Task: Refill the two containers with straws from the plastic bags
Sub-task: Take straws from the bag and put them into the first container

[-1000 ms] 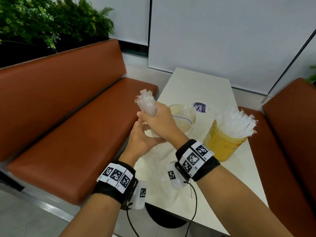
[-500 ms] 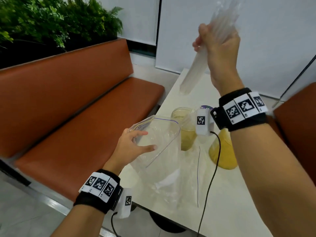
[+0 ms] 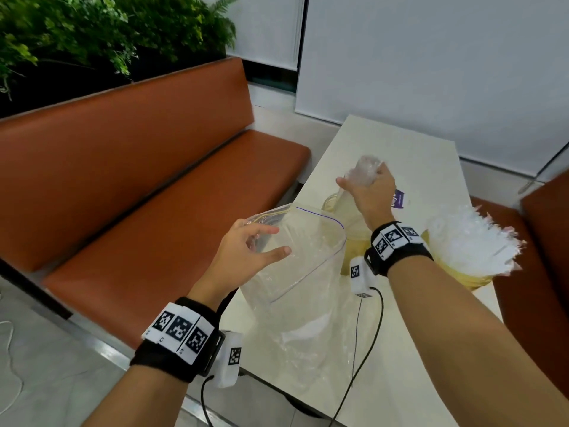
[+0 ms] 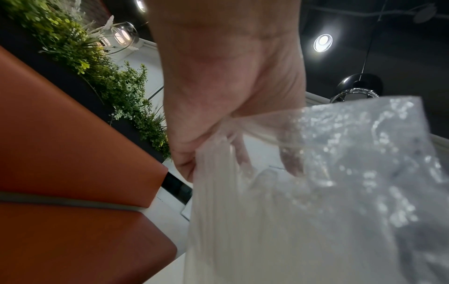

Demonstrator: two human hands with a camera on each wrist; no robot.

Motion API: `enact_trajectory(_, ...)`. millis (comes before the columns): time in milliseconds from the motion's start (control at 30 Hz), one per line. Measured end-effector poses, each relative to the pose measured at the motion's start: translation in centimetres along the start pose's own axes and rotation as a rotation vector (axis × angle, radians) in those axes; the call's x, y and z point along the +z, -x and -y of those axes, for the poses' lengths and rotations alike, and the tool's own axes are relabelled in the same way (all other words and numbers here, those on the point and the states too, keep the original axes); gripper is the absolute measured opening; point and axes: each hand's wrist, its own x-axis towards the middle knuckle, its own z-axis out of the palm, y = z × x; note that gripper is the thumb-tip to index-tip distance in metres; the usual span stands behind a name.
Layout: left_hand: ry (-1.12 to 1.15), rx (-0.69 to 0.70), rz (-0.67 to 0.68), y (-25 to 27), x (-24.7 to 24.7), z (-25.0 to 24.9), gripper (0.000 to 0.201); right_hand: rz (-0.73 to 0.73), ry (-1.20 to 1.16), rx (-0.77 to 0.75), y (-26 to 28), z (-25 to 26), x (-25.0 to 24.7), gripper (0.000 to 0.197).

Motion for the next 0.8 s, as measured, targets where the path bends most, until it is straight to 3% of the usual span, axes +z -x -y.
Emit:
enact_trajectory(67,-0.003,0.004,-0.003,-0.1,0.2,-0.1,0.047,-0.063,0.023,-0.16,-0.4,0.6,-0.4,0.082)
enact_trajectory(133,0.003,0.005,-0.002,-0.1,0.4,-0.3,0.044,-0.042,0.046,-0.274,-0.8,0.9,-0.8,0.087)
enact_trajectory(200,0.015,0.015,-0.003,-0.1,0.6,-0.5,0.042,0.014,0.195,-0.366,-0.7,0.7,-1.1,0.07)
enact_trajectory(233,0.016,0.022,-0.003,-0.1,0.7,-0.6,0.041,0.056,0.312,-0.387,-0.6,0.3,-1.1,0.052)
enact_trajectory(267,0.014,0.027,-0.002,0.0,0.7,-0.7,0.04,0.107,0.462,-0.38,-0.4,-0.2,-1.3,0.031)
enact_trajectory(300,0.008,0.03,0.001,0.0,0.8,-0.8,0.038,0.177,0.605,-0.35,-0.3,-0.9,-1.5,0.025)
enact_trajectory(367,0.03,0.033,0.021,0.1,0.9,-1.0,0.033,0.306,0.753,-0.301,0.2,-2.2,-1.8,0.05)
enact_trajectory(433,0.111,0.035,0.047,0.2,1.0,-1.1,0.033,0.293,0.736,-0.327,0.6,-1.6,-2.5,0.057)
enact_trajectory(533,0.182,0.018,0.035,0.2,1.4,-1.3,0.046,0.18,0.727,-0.46,1.0,1.8,-3.5,0.041)
enact_trajectory(633,0.236,-0.002,0.01,0.0,2.1,-1.3,0.053,0.168,0.542,-0.584,3.0,6.9,-3.4,0.038)
enact_trajectory(700,0.264,-0.006,-0.012,-0.1,2.7,-1.2,0.053,0.285,0.512,-0.573,5.2,9.6,-3.0,0.04)
enact_trajectory(800,0.295,-0.003,-0.032,0.2,3.2,-1.4,0.052,0.581,0.828,-0.445,8.4,11.0,-2.3,0.032)
